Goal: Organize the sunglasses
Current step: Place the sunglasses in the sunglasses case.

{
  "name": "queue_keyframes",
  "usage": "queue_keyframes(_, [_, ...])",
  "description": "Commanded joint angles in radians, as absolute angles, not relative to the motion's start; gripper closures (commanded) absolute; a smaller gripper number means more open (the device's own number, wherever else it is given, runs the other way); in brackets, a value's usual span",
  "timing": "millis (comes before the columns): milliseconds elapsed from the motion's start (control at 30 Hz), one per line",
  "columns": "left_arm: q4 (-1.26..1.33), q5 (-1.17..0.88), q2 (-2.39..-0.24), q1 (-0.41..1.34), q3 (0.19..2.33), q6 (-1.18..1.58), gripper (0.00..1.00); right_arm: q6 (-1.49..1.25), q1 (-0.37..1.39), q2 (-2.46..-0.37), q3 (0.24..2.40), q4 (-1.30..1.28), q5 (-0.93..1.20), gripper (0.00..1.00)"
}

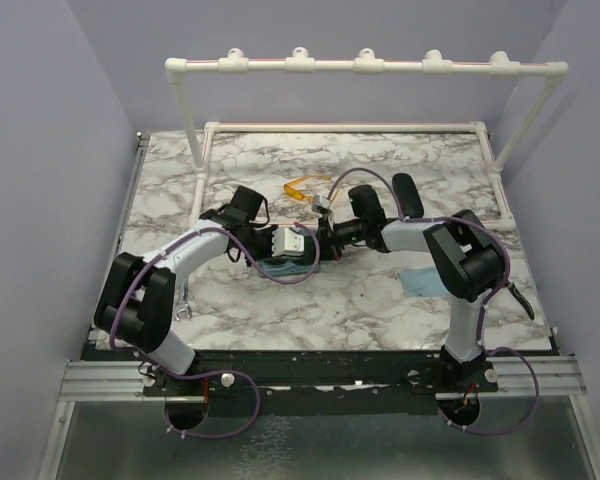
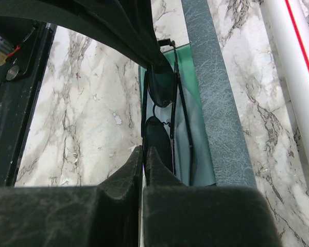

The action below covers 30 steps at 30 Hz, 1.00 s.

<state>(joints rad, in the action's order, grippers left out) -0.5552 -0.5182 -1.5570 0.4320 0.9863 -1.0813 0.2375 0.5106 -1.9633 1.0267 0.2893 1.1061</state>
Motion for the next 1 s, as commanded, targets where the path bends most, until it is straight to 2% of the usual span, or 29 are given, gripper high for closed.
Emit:
queue_keyframes(0, [-0.642, -0.554, -1.562, 0.433, 1.025, -1.087, 1.00, 0.261, 0.505, -1.974, 1.058, 0.226, 1.086, 0.99])
queue_keyframes(433, [-0.774, -0.599, -1.546, 0.441, 1.120, -0.971, 1.00, 0.264, 0.506, -1.889, 1.065, 0.150, 1.075, 0.99])
queue_keyframes(633, [-0.741, -0.649, -1.546, 0.445, 1.073, -0.902, 1.00, 0.253, 0.514, -1.900, 1.037, 0.151, 1.070, 0.99])
queue_keyframes(967, [-0.673, -0.612, -1.599, 0.445, 1.070, -0.889, 1.00, 0.239, 0.516, -1.946, 1.070, 0.160, 1.068, 0.99])
